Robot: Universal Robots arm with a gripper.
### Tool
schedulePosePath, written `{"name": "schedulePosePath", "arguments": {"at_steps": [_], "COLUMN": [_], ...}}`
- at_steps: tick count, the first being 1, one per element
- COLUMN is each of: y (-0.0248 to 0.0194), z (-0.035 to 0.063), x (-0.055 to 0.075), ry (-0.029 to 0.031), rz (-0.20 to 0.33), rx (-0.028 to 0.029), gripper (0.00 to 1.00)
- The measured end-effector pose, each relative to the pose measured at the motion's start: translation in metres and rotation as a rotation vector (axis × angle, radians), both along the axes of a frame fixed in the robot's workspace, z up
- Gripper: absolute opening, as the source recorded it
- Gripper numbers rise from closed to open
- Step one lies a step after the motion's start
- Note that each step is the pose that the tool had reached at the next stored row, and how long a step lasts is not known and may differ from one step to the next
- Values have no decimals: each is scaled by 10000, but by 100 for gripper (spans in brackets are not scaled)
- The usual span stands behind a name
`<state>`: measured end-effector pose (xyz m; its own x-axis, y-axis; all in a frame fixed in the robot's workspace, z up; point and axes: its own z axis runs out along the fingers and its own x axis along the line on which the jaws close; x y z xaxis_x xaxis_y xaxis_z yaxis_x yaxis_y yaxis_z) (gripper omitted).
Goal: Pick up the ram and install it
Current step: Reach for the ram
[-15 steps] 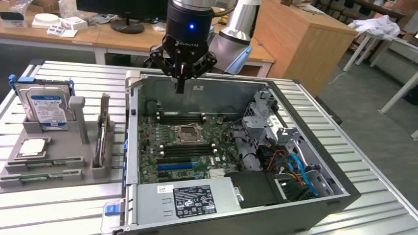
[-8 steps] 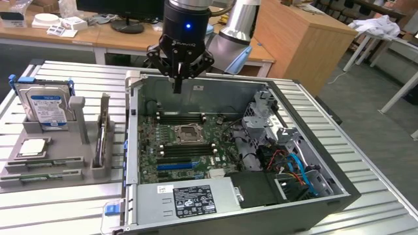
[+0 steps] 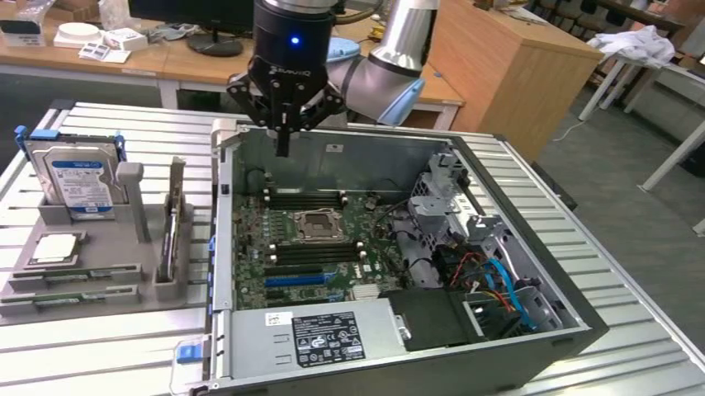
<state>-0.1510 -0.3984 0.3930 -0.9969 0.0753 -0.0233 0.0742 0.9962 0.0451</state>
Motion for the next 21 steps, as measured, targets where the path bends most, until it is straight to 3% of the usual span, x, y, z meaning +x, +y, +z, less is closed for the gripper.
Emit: {"name": "schedulePosePath", "arguments": {"at_steps": [21], "y": [1], "z": [-5], "x": [-542], "ry": [1], "rz": [1], "rx": [-1], "gripper": [11]}}
